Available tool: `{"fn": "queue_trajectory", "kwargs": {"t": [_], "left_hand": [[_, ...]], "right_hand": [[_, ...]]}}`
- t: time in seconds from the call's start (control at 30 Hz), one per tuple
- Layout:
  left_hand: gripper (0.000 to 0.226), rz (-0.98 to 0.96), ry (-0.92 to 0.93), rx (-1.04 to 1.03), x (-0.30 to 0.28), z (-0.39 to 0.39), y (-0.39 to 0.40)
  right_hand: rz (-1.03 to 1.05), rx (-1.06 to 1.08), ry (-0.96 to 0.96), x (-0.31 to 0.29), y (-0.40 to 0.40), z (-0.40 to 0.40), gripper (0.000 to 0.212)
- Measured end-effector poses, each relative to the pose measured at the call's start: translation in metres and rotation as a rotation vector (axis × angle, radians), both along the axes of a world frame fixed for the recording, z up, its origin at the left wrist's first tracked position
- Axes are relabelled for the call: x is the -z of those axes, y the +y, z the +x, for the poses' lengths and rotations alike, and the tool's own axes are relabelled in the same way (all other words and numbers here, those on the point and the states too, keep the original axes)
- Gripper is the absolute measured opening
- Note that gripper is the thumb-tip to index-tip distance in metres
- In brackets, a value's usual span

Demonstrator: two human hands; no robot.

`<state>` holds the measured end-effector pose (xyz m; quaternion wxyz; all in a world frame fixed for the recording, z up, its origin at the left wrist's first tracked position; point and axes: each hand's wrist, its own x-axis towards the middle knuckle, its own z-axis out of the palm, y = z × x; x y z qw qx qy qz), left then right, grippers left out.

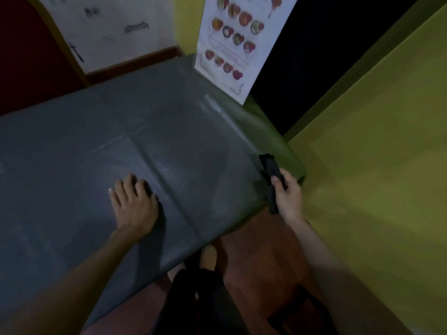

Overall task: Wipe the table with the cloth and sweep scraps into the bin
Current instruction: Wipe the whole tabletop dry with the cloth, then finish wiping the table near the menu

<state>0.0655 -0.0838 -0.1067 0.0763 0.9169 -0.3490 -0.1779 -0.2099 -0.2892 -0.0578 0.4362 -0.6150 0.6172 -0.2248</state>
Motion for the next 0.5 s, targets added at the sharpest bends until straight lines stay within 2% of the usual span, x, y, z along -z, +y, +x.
{"fn": "queue_trajectory", "kwargs": {"t": [0.1, 0.17, 0.23, 0.3, 0.4, 0.5], "left_hand": [[0.032, -0.2, 0.116, -0.008, -0.055, -0.038, -0.024], [0.03, -0.373, 0.438, -0.02, -0.09, -0.069, -0.043], [0.043, -0.424, 0.765, -0.067, -0.117, -0.089, -0.058], [0.051, -0.426, 0.946, -0.13, -0.131, -0.099, -0.067], [0.052, -0.424, 1.04, -0.208, -0.129, -0.105, -0.071], [0.058, -0.398, 1.083, -0.237, -0.123, -0.112, -0.08]], "right_hand": [[0.484, 0.083, -0.509, -0.037, 0.017, 0.019, 0.026], [0.714, 0.052, -0.719, -0.055, 0.024, 0.028, 0.032], [0.814, -0.03, -0.74, -0.068, 0.032, 0.035, 0.034], [0.869, -0.068, -0.683, -0.075, 0.037, 0.038, 0.037], [0.908, -0.133, -0.683, -0.08, 0.039, 0.034, 0.042], [0.85, -0.228, -0.614, -0.082, 0.022, 0.029, 0.057]]}}
